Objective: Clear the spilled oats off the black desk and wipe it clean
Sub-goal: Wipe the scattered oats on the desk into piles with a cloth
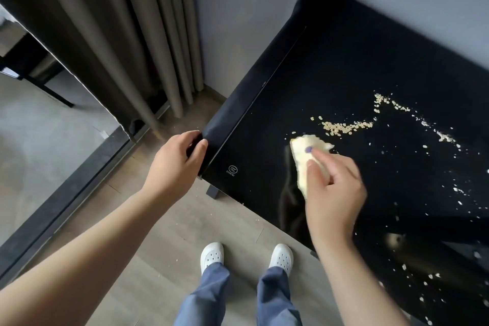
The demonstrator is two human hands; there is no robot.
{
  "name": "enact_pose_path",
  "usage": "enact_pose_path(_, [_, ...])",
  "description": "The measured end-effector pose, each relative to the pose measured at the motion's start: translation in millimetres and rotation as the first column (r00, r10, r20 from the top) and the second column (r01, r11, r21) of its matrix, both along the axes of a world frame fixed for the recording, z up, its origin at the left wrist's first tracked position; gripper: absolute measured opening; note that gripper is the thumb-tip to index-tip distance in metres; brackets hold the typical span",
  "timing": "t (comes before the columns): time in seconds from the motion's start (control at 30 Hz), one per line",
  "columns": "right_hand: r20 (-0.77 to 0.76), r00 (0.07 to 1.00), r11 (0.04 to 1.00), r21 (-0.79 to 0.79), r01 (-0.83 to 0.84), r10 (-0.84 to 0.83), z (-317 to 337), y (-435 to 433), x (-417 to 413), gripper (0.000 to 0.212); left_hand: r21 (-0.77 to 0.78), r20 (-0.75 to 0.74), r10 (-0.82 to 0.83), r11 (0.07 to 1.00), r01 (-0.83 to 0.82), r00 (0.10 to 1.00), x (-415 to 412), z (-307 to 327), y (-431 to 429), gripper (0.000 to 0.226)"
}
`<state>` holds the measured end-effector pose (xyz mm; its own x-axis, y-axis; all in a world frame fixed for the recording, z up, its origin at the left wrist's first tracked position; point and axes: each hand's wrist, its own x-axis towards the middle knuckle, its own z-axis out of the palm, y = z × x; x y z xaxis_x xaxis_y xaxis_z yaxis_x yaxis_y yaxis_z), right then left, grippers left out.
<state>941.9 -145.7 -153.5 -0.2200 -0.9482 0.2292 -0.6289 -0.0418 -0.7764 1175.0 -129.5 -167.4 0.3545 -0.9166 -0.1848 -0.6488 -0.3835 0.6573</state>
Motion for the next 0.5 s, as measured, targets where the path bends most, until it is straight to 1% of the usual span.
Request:
enact_pose_path(0.07, [0.025, 0.995, 0.996, -0.006, -0.092, 0.092, 2, 18, 22, 0.025, 0.02, 0.001, -0.024, 1.0, 0.024, 1.0, -1, -1, -5, 0.026])
enact_pose_path(0.13, [0.051, 0.985, 0.986, 0.002, -0.165, 0.165, -4, 38, 45, 0.026, 0.04, -0.068, -0.011, 0.999, 0.014, 0.998, -2, -4, -8, 0.028])
enact_pose_path(0.2, [0.069, 0.982, 0.984, 0.01, -0.176, 0.175, -14, 52, 65, 0.028, 0.079, -0.175, 0.051, 0.996, -0.037, 0.983, 0, -6, -8, 0.031])
enact_pose_path(0.27, [0.078, 0.987, 0.989, 0.027, -0.143, 0.141, -23, 59, 80, 0.028, 0.102, -0.232, 0.081, 0.993, -0.059, 0.969, 3, -8, -6, 0.03])
enact_pose_path(0.33, [0.029, 0.992, 0.991, 0.035, -0.126, 0.125, -29, 61, 91, 0.027, 0.113, -0.25, 0.092, 0.991, -0.065, 0.964, 7, -11, -5, 0.028])
enact_pose_path(0.43, [-0.09, 0.986, 0.99, 0.033, -0.14, 0.142, -34, 61, 97, 0.032, 0.126, -0.252, 0.097, 0.99, -0.067, 0.963, 11, -12, -5, 0.038])
enact_pose_path(0.5, [-0.122, 0.983, 0.99, 0.027, -0.138, 0.14, -36, 60, 95, 0.032, 0.119, -0.253, 0.089, 0.991, -0.06, 0.963, 10, -12, -4, 0.038])
